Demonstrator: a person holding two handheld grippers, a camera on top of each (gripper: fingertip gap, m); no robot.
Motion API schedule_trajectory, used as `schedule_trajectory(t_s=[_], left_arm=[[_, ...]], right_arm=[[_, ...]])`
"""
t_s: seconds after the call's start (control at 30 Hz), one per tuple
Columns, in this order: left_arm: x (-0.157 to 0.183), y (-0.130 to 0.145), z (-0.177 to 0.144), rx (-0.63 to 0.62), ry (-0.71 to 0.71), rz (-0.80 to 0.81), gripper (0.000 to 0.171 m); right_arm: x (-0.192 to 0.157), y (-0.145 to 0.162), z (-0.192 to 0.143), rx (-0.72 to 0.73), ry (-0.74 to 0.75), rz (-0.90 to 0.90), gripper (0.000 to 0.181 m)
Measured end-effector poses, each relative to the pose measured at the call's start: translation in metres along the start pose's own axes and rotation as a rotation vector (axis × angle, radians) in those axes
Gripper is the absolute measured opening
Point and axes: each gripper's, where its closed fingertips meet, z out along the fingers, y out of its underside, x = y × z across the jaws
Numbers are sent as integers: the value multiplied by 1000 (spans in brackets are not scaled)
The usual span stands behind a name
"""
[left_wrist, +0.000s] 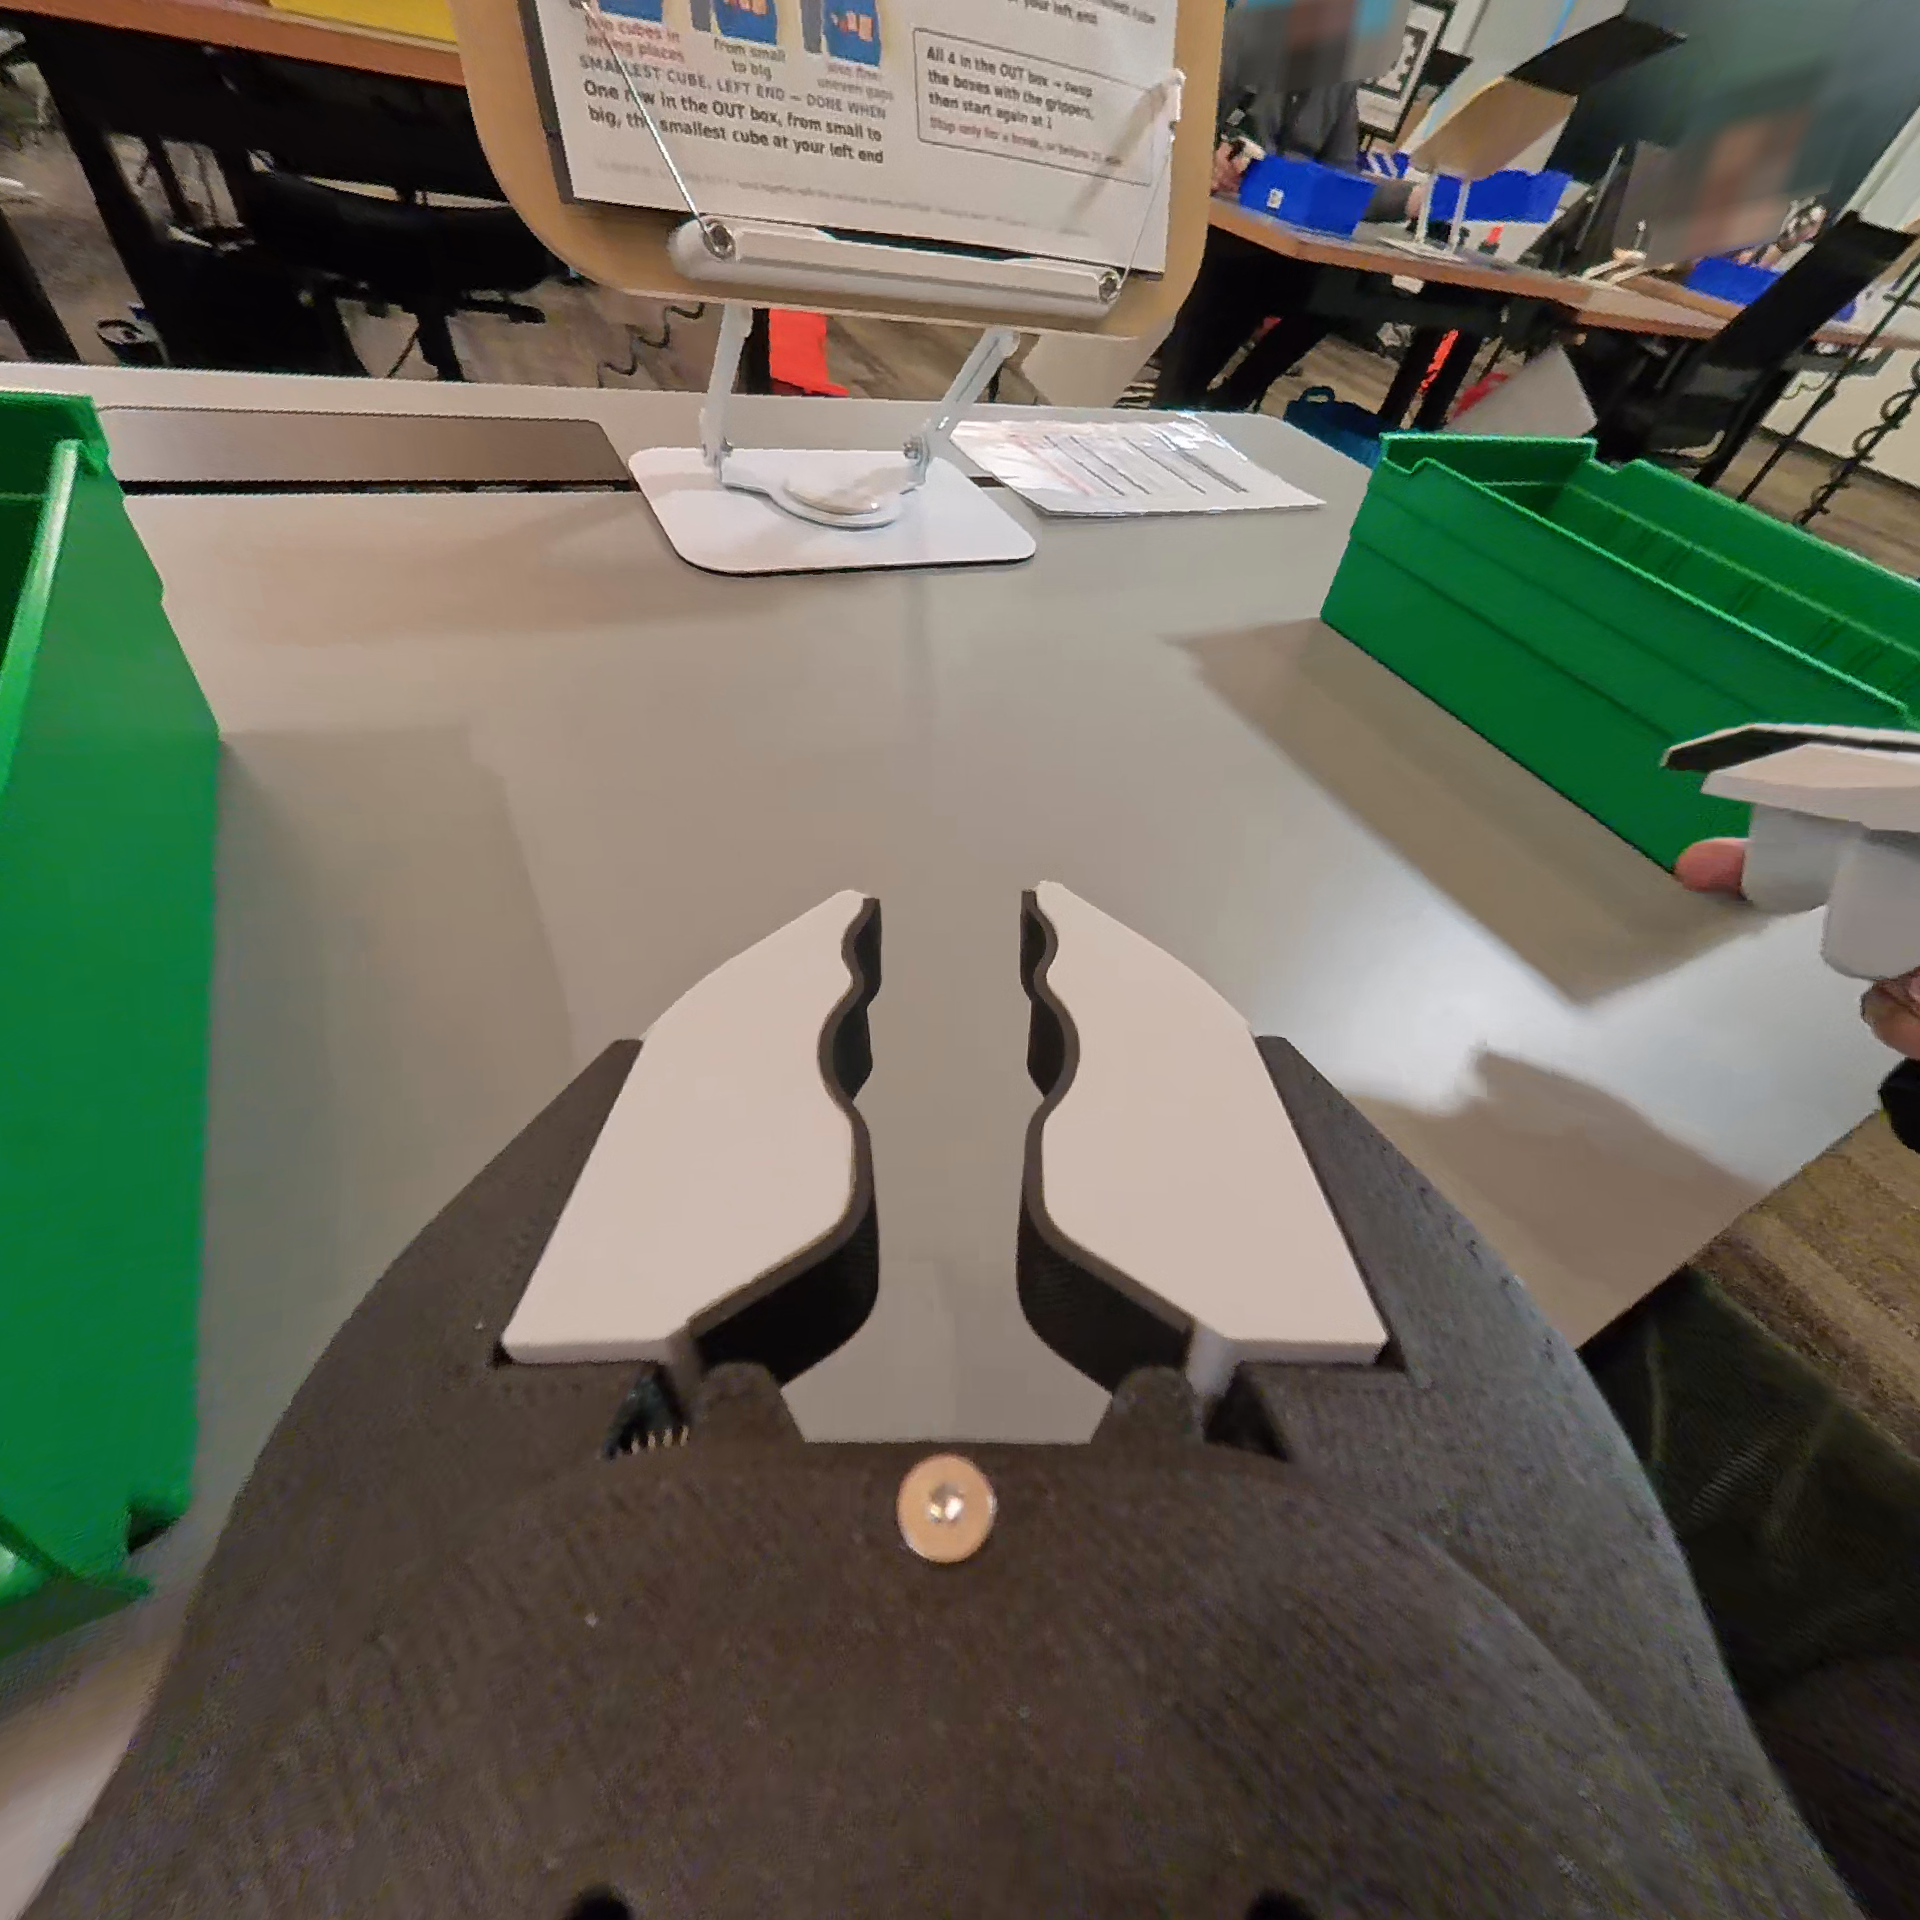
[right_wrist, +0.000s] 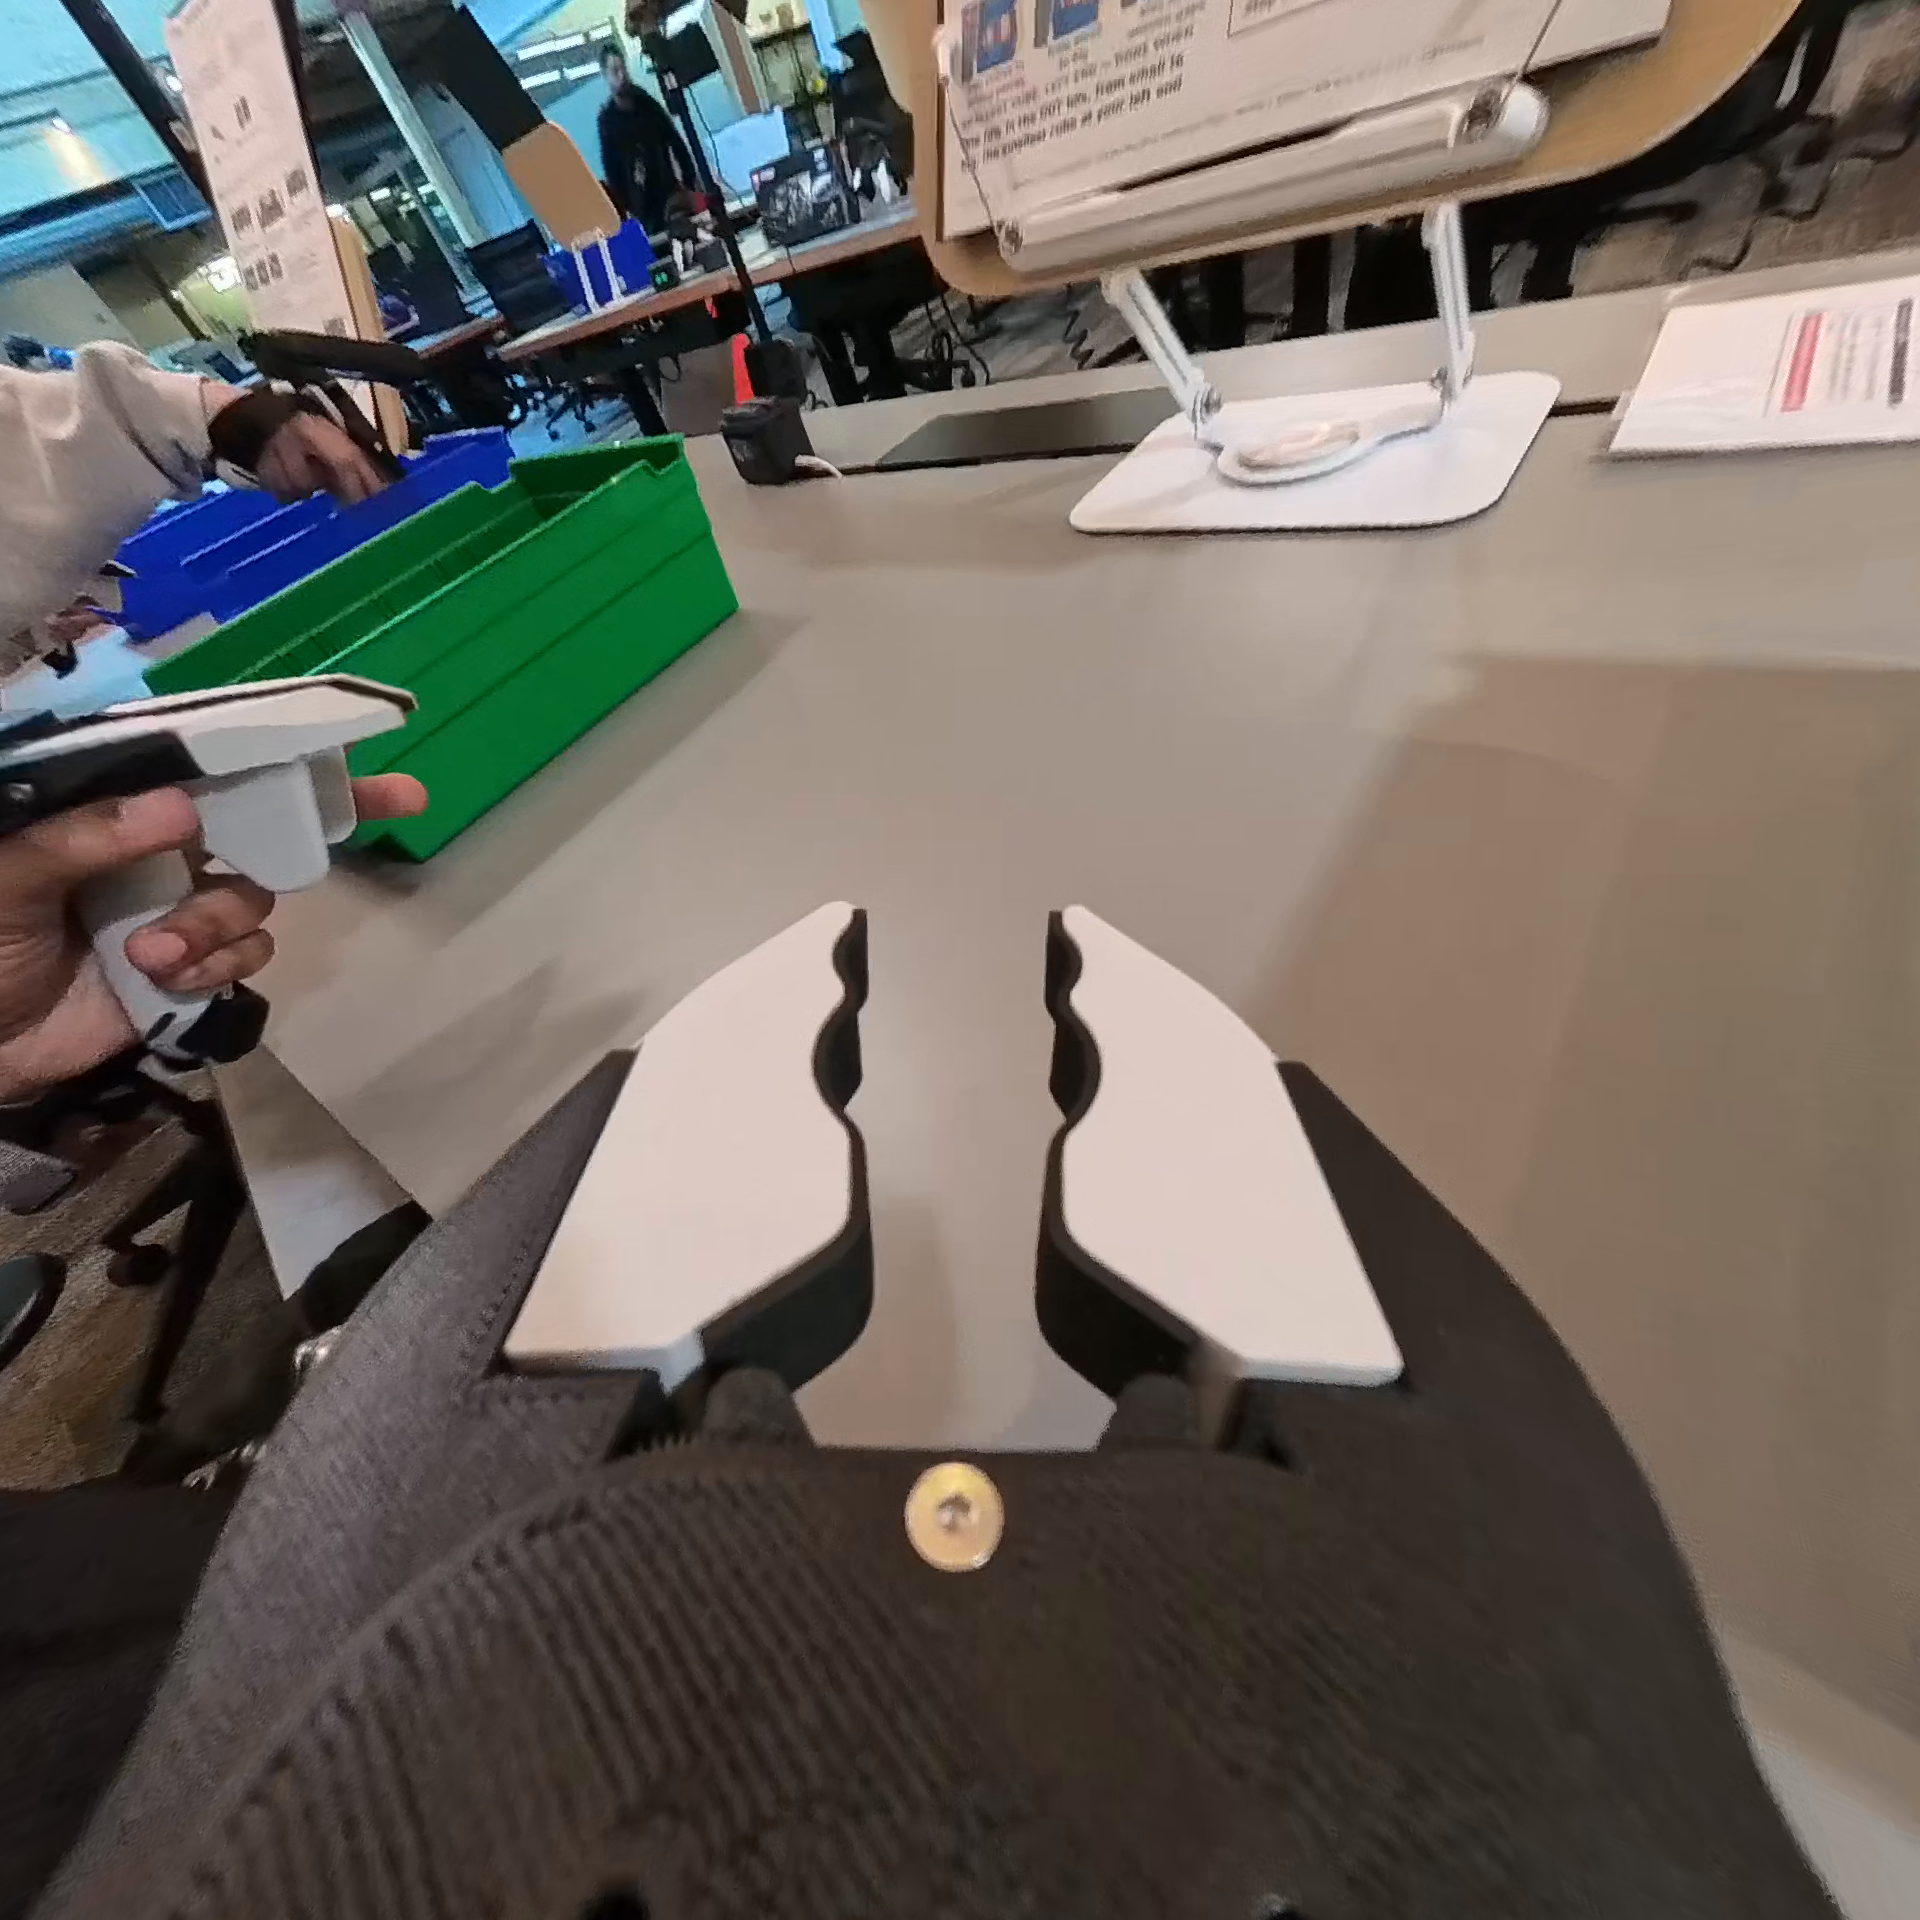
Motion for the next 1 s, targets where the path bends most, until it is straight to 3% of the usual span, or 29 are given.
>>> schedule_trajectory(t_s=[0.1, 0.2, 0.3, 0.4, 0.67, 0.8, 1.0], left_arm=[[4, 0, 5, -6, 8, 6, 26], [22, -8, 12, -6, 104, -63, 23], [33, -14, 22, -14, 143, -58, 23], [36, -18, 31, -13, 143, -30, 28], [32, -6, 31, -42, 154, -46, 33], [31, -4, 31, -50, 164, -46, 33], [30, 9, 33, -87, 176, -24, 33]], right_arm=[[2, -13, -2, 86, 52, -31, 33], [4, -30, -10, 174, 122, -86, 29], [-5, -43, -13, 245, 104, -83, 32], [-17, -40, -7, 221, 40, -97, 21], [-36, -35, 12, 174, -66, -22, 29], [-46, -29, 33, 128, -85, -77, 16], [-51, -24, 58, 103, -18, -120, 36]])
